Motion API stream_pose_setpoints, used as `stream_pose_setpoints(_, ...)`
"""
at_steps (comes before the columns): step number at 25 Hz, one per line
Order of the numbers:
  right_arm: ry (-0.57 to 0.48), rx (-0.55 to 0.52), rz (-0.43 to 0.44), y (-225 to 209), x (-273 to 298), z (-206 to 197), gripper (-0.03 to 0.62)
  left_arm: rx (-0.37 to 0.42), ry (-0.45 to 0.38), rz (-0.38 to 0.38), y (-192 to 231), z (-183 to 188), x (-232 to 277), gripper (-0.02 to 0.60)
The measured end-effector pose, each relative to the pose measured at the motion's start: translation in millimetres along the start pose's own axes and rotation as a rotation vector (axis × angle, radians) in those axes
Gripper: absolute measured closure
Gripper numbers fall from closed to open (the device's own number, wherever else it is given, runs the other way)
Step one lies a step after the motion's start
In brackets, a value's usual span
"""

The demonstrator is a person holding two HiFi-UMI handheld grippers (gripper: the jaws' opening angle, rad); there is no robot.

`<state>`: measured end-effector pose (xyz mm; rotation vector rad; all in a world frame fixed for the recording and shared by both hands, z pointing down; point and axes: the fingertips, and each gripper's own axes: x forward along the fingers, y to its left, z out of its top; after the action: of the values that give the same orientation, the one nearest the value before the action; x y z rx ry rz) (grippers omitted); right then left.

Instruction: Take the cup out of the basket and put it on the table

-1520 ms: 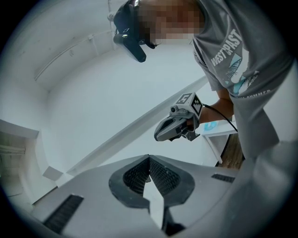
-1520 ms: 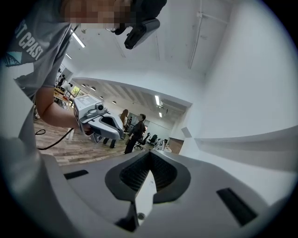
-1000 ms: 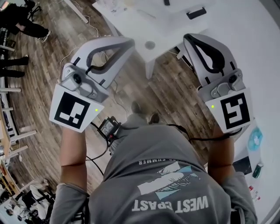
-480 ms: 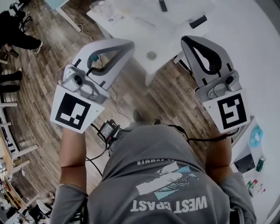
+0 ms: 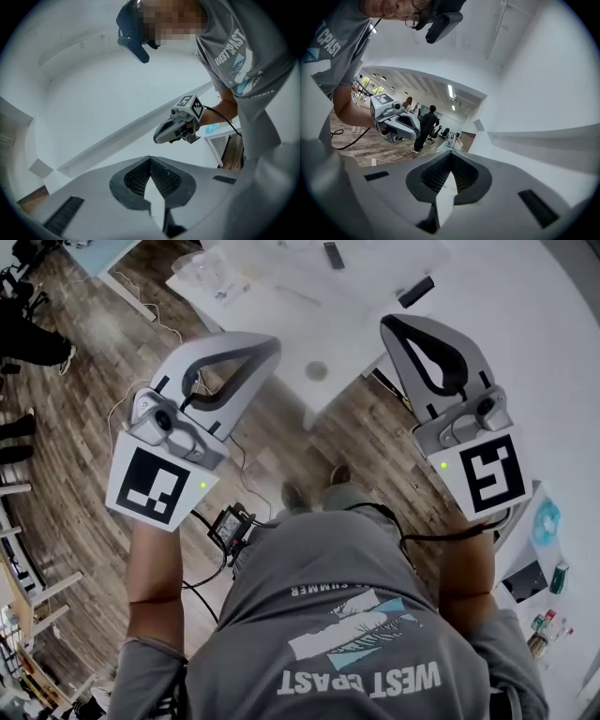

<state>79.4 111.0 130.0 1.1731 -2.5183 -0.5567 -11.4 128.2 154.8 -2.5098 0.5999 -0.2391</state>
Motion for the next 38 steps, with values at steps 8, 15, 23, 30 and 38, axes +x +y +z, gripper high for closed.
stream_pose_setpoints(8, -0.017, 0.036, 0.041, -42, 12, -28, 0.582, -0.024, 0.052, 0.026, 12, -10, 44, 0.572)
stream_pose_setpoints(15, -0.048, 0.053, 0.103, -84, 27, -51, 0.582, -0.038, 0.099, 0.072, 27, -21, 92, 0.572)
stream_pose_setpoints(23, -0.085, 0.058, 0.162, -111, 37, -64, 0.582, -0.046, 0.147, 0.118, 32, -27, 119, 0.572)
stream_pose_setpoints(30, -0.077, 0.068, 0.173, -119, 55, -71, 0.582, -0.039, 0.145, 0.129, 49, -37, 124, 0.572)
stream_pose_setpoints(38, -0.044, 0.051, 0.151, -130, 92, -68, 0.582, -0.029, 0.108, 0.115, 88, -56, 122, 0.572)
